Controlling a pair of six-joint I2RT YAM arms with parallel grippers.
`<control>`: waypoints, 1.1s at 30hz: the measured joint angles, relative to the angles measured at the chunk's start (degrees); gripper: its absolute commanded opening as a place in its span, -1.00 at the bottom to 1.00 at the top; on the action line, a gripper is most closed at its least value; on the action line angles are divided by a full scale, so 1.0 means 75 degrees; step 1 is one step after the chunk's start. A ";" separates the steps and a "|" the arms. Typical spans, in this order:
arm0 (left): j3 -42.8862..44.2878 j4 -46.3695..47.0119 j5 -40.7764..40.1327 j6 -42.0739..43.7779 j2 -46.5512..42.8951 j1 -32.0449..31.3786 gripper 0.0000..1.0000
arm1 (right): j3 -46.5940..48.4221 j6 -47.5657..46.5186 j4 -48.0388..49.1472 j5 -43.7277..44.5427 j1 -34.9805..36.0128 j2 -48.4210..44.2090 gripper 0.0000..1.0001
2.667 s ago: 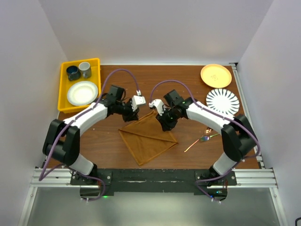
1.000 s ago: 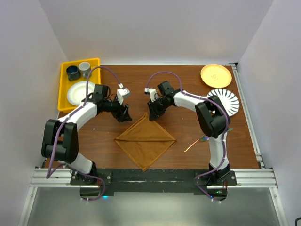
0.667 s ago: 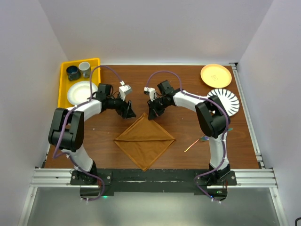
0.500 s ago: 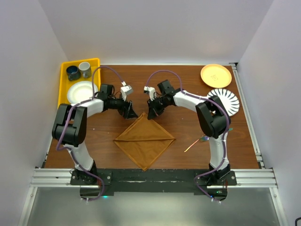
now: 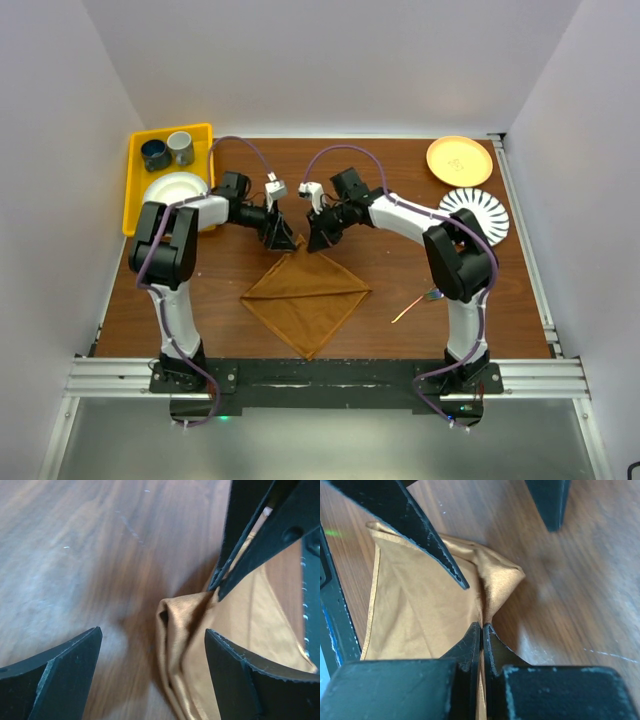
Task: Fold the napkin into a case and place the utensils inside
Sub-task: Pick up the upper triangle-folded napkin from the center of the board.
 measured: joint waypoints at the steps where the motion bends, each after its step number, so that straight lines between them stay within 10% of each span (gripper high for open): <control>1: 0.0093 -0.0221 0.0099 0.0146 0.0070 0.0000 0.68 | 0.0000 -0.0029 -0.0006 0.0000 0.0020 0.0000 -1.00; 17: 0.0504 -0.1999 0.1035 0.1714 0.0455 0.0000 0.29 | 0.0000 -0.0160 -0.0009 0.0079 0.0146 0.0000 -1.00; 27: -0.0286 0.0303 0.0574 0.0172 -0.0076 -0.0006 0.80 | 0.0000 -0.0213 -0.0026 0.0052 0.0259 -0.0032 -1.00; 33: 0.0219 -0.0740 0.0632 0.1192 -0.0073 -0.0195 0.88 | -0.0003 -0.0262 -0.0052 0.0047 0.0262 -0.0149 -1.00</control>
